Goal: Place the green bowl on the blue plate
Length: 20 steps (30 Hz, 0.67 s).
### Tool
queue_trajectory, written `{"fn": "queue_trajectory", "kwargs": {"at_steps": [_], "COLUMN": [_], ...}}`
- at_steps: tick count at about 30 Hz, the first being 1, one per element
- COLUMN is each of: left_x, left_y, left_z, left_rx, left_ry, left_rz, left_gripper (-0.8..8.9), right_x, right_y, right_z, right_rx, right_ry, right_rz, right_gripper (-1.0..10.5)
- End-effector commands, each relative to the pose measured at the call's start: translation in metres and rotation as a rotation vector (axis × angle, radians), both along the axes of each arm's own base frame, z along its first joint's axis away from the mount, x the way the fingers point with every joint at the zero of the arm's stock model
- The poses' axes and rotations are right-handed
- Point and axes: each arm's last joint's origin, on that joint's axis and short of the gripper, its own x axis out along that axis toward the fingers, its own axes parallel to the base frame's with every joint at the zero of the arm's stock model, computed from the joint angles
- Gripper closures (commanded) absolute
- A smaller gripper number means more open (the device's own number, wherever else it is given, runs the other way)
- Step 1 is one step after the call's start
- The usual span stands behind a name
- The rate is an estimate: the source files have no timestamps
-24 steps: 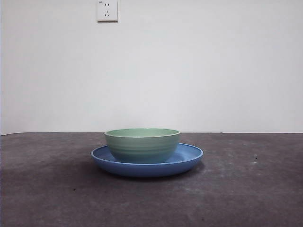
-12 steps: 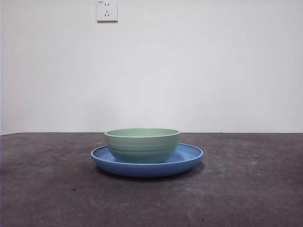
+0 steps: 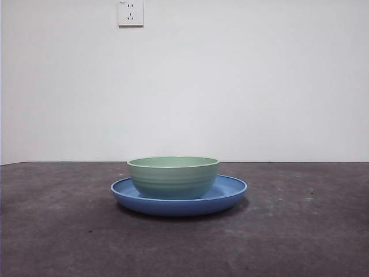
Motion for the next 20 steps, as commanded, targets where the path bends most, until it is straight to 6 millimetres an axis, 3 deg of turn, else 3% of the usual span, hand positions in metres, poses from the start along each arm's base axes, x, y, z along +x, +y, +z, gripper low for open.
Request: {"fn": "queue_trajectory", "kwargs": {"at_steps": [1,9,20], "left_x": [0.000,0.004,0.006], "left_y": [0.001,0.003,0.003], "left_z": [-0.021,-0.088,-0.132], "left_rx": [-0.035,-0.123,-0.138], "left_ry": [0.013,0.110,0.171], "left_rz": [0.015,0.052,0.058], "left_gripper": [8.05,8.05,8.05], "right_x": [0.001,0.001,0.001], "right_y": [0.001,0.001,0.001], "right_z": [0.005,0.005,0.005], "right_rx": [0.004,0.004,0.004], "right_ry": [-0.026,-0.026,-0.027], "right_rz": [0.013,0.013,0.014], "right_gripper": [9.4,9.4,9.4]}}
